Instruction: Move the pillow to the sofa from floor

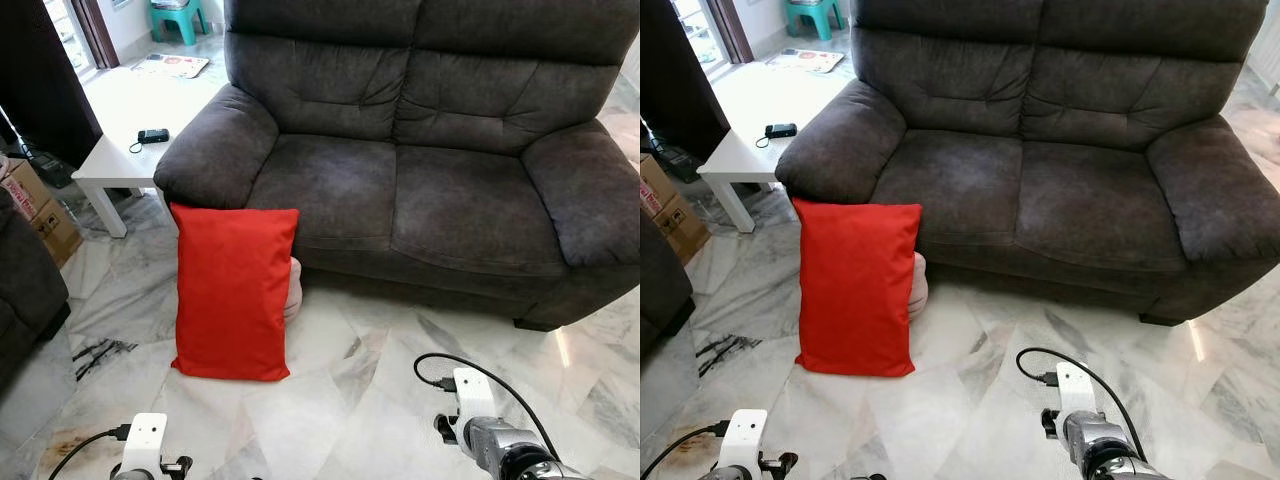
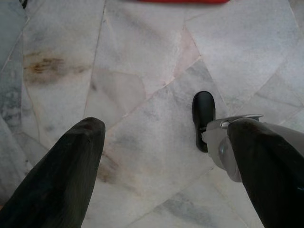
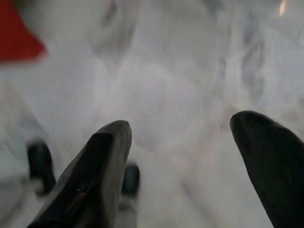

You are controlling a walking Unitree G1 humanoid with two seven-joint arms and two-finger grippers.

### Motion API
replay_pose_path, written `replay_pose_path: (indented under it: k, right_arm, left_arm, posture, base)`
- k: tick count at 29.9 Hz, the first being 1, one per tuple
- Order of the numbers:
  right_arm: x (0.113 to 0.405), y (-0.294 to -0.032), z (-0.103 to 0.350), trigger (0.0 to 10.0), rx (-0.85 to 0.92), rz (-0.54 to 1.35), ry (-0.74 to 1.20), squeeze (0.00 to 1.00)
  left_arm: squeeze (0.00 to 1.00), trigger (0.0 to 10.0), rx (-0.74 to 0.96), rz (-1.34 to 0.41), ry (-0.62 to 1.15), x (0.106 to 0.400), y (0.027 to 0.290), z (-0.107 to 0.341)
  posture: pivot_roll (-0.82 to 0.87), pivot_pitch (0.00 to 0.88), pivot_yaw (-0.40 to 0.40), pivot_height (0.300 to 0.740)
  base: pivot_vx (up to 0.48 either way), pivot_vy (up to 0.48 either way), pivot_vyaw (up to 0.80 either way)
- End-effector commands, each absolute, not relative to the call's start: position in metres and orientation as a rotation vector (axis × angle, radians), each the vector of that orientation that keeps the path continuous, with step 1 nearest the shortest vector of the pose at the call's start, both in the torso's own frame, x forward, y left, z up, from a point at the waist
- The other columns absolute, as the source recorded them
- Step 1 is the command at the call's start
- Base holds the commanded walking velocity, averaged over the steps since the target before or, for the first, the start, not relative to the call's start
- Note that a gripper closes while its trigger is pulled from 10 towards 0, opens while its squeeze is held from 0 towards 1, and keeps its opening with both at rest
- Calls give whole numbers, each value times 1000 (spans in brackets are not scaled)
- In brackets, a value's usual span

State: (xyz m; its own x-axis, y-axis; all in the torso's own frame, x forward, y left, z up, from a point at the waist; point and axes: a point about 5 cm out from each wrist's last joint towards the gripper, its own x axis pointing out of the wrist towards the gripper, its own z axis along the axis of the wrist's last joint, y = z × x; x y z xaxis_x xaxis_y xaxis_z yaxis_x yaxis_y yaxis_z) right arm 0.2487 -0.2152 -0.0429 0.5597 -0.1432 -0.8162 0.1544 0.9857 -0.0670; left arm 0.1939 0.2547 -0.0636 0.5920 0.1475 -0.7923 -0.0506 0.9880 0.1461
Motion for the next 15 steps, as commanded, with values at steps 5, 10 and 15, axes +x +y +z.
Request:
replay_pose_path:
  k: [5,10,15]
  right_arm:
    - [258,-214,-34,10000,148,-236,728,0]
    - [265,-215,-25,10000,180,-235,583,0]
    - [302,-248,27,10000,162,-229,312,0]
  left_arm:
    - [0,10000,126,129,931,193,259,-63]
    - [0,10000,122,133,926,194,259,-62]
    - [0,10000,121,138,923,194,259,-62]
  posture:
    - [72,75,-7,740]
    - [75,71,-7,740]
    - [76,71,-6,740]
  base:
    - [0,0,0]
    - [0,0,0]
    - [0,0,0]
